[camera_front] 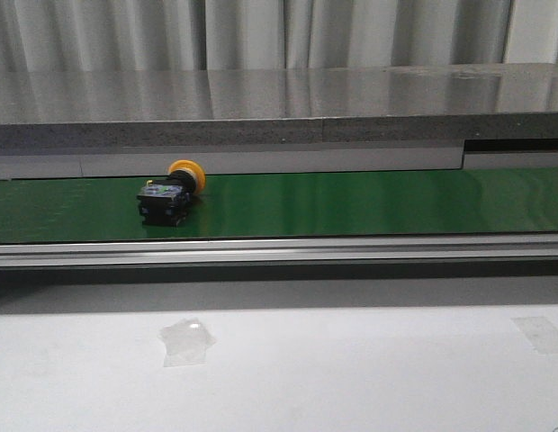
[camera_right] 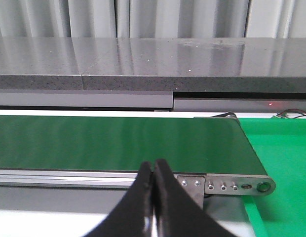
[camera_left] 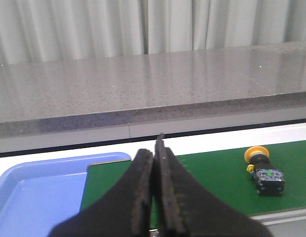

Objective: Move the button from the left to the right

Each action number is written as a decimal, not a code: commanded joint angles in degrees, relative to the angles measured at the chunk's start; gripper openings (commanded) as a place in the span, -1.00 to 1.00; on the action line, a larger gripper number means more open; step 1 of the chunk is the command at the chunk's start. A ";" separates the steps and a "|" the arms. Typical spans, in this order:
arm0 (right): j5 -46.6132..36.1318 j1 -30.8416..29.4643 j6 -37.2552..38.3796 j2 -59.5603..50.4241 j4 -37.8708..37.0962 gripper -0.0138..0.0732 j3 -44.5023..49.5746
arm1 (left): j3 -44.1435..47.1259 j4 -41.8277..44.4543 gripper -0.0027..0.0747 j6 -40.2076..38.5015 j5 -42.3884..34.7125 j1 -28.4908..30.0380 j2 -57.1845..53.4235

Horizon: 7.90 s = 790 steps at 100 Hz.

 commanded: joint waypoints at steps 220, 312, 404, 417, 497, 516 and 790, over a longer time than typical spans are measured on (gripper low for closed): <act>33.33 -0.08 -1.09 62.86 9.13 0.80 -57.02 | -1.61 -0.67 -0.98 -0.26 -4.57 -0.50 0.37; 37.10 10.05 -10.62 94.23 11.24 0.80 -77.48 | -1.61 -0.67 -0.98 -0.26 -4.57 -0.50 0.37; 40.43 10.03 -10.46 100.32 5.68 -0.19 -77.89 | -1.61 -0.67 -0.98 -0.26 -4.57 -0.50 0.37; 44.20 9.91 -10.46 99.79 3.68 -0.19 -80.25 | -1.61 -0.67 -0.98 -0.26 -4.57 -0.50 0.37; 43.11 -19.94 -15.09 96.69 -4.84 -0.19 -87.67 | -1.61 -0.67 -0.98 -0.26 -4.57 -0.50 0.37; 41.15 -23.42 -18.14 99.59 -4.79 -0.19 -87.67 | -1.61 -0.67 -0.98 -0.26 -4.57 -0.50 0.37; 12.10 -1.82 -15.21 62.98 9.77 0.37 -58.39 | -1.61 -0.67 -0.98 -0.26 -4.57 -0.50 0.37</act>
